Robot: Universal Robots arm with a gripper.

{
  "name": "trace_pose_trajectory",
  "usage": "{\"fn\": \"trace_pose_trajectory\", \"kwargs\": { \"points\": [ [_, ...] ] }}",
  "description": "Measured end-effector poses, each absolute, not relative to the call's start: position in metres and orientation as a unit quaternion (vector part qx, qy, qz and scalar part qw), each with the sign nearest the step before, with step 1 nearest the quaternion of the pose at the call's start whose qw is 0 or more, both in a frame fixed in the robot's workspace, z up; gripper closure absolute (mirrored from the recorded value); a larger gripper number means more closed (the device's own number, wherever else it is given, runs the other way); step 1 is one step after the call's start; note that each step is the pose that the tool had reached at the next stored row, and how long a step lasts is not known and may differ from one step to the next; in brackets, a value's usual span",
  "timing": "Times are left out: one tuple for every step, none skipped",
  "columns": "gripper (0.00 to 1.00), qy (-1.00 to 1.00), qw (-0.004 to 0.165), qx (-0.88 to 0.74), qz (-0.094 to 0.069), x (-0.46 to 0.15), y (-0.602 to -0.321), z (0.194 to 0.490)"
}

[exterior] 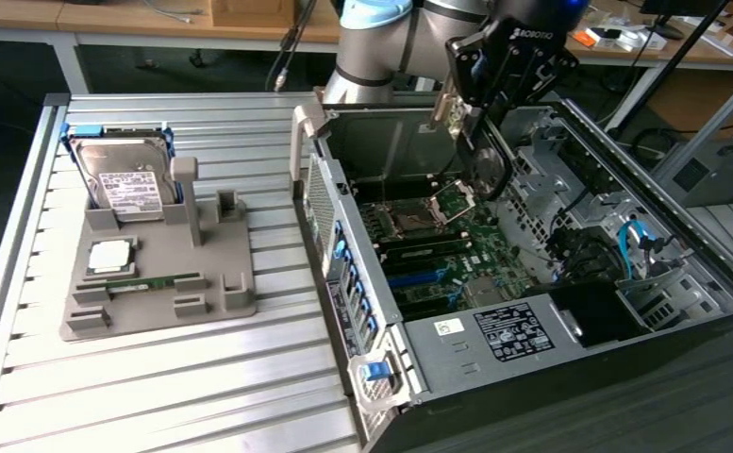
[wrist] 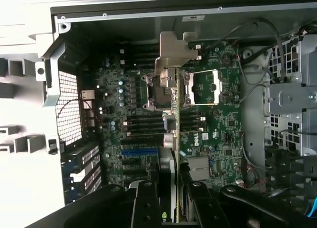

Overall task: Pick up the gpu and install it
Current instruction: 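Pick up the gpu and move the gpu toward the slot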

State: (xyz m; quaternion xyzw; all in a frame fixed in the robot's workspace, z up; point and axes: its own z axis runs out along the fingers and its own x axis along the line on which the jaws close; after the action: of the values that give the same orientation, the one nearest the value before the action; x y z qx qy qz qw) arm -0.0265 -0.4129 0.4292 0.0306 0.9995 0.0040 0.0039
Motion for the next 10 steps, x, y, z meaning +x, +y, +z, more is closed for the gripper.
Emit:
{"fn": "trace_pose_trajectory", "kwargs": {
  "points": [
    [0.73, 1.000, 0.004, 0.029, 0.004, -0.0258, -0.4130, 0.4290],
    [0.73, 1.000, 0.004, 0.027, 0.004, -0.0251, -0.4132, 0.4287],
    [0.73, 1.000, 0.004, 0.025, 0.004, -0.0244, -0.4133, 0.4284],
    [0.73, 1.000, 0.004, 0.024, 0.004, -0.0238, -0.4135, 0.4282],
    [0.73, 1.000, 0.004, 0.022, 0.004, -0.0230, -0.4138, 0.4277],
    [0.73, 1.000, 0.004, 0.021, 0.004, -0.0225, -0.4140, 0.4273],
    [0.73, 1.000, 0.004, 0.019, 0.004, -0.0218, -0.4143, 0.4265],
    [0.73, 1.000, 0.004, 0.019, 0.004, -0.0214, -0.4146, 0.4261],
    [0.73, 1.000, 0.004, 0.018, 0.004, -0.0210, -0.4148, 0.4255],
    [0.73, 1.000, 0.004, 0.017, 0.004, -0.0206, -0.4150, 0.4250]
  ]
}}
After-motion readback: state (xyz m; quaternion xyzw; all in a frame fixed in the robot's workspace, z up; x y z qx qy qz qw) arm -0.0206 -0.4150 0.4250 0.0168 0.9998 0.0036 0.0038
